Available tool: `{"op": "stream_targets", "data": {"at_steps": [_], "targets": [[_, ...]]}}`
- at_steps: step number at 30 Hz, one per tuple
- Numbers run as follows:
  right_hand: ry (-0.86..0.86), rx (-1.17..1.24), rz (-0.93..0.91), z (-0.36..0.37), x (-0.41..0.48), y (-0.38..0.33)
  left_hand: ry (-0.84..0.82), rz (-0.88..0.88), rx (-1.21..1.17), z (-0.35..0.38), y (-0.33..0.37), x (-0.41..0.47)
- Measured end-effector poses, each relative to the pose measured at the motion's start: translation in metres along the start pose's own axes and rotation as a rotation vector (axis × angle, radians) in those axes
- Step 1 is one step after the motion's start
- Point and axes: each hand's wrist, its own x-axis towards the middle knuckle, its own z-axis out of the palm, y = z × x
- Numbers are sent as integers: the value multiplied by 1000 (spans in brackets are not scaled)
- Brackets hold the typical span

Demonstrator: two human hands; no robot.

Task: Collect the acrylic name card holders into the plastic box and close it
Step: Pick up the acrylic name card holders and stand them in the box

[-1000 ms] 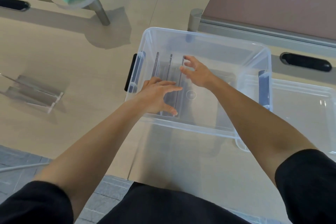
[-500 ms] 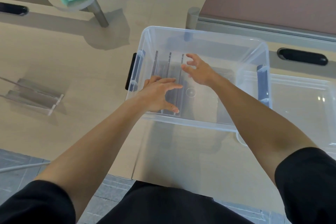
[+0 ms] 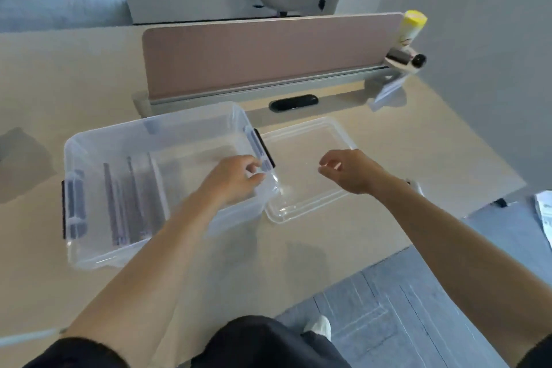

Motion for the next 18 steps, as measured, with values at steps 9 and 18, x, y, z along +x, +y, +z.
{"op": "stream_targets", "data": {"at_steps": [9,18], "targets": [[143,46,193,-56,-99,217,-92,104,150,114,177,42],[243,144,289,-100,-123,348,-116,162,127,189,294,95]]}}
